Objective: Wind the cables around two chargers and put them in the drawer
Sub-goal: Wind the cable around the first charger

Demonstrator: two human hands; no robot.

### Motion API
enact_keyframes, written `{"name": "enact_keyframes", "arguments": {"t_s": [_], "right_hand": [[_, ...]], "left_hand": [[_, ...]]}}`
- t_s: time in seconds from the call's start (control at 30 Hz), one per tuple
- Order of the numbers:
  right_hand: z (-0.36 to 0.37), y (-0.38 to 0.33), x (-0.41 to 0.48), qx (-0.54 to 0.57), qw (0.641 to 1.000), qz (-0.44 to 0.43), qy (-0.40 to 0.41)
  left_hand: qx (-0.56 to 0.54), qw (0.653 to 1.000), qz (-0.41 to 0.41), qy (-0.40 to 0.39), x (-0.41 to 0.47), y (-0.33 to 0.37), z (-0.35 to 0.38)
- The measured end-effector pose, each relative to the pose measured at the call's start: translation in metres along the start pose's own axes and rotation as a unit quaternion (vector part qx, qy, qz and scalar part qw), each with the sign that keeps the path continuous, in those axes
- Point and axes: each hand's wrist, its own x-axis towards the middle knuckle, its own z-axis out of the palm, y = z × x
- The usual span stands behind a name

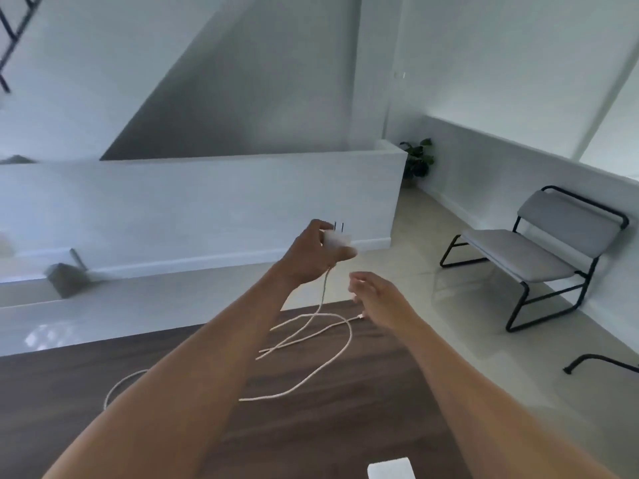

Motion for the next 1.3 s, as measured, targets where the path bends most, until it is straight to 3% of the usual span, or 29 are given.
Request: {"name": "enact_keyframes", "arguments": {"t_s": [0.23, 0.37, 0.53, 0.63, 0.77, 1.3], "right_hand": [[0.009, -0.101, -0.022, 0.081, 0.989, -0.11, -0.053], [0.011, -0.131, -0.045, 0.116, 0.982, -0.132, -0.063], [0.005, -0.144, -0.07, 0.11, 0.976, -0.17, -0.081], [-0.001, -0.148, -0.076, 0.092, 0.974, -0.192, -0.084], [-0.013, -0.163, -0.08, 0.071, 0.971, -0.214, -0.074], [-0.029, -0.277, -0.139, -0.184, 0.93, -0.317, -0.032]], "left_hand": [[0.005, 0.998, 0.031, 0.057, -0.045, 0.063, -0.071], [0.025, 0.998, 0.039, 0.048, -0.077, 0.1, -0.094], [-0.025, 0.998, 0.045, 0.048, -0.115, 0.146, -0.124], [-0.028, 0.997, 0.076, 0.016, -0.14, 0.163, -0.136], [0.062, 0.994, 0.093, -0.008, -0.175, 0.159, -0.149], [0.182, 0.982, 0.037, -0.038, -0.251, 0.138, -0.199]]}}
